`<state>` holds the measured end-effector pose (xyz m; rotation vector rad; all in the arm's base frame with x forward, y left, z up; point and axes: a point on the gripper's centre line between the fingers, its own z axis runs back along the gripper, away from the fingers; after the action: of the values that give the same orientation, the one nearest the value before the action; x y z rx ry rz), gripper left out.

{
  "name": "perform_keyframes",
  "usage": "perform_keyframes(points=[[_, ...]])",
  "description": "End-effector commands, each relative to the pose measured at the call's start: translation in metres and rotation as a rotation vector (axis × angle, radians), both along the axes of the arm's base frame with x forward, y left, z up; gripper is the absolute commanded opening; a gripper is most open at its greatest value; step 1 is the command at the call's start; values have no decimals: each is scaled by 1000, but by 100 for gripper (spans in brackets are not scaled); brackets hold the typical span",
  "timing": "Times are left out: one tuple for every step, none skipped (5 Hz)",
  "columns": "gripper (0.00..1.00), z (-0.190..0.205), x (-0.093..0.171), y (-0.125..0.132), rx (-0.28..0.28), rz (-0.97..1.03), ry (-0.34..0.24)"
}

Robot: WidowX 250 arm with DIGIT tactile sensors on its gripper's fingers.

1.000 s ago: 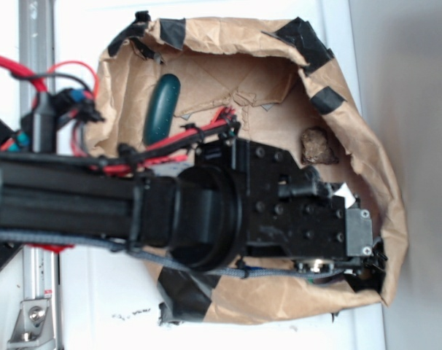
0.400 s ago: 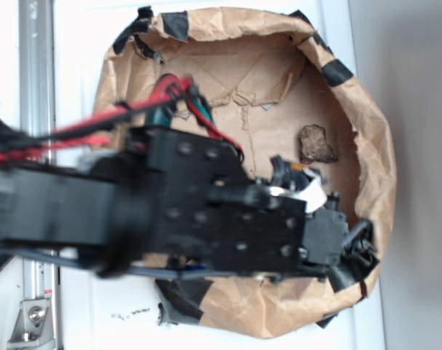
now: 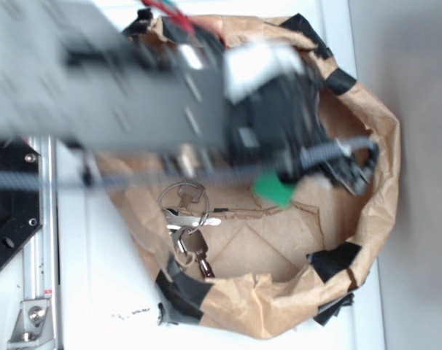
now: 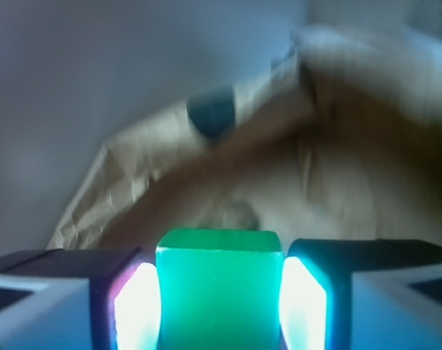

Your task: Grab the green block.

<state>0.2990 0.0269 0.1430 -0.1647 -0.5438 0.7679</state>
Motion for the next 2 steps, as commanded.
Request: perform_keyframes(points=[[0, 14, 4, -36, 220, -461, 79], [0, 7, 13, -42, 227, -428, 132]])
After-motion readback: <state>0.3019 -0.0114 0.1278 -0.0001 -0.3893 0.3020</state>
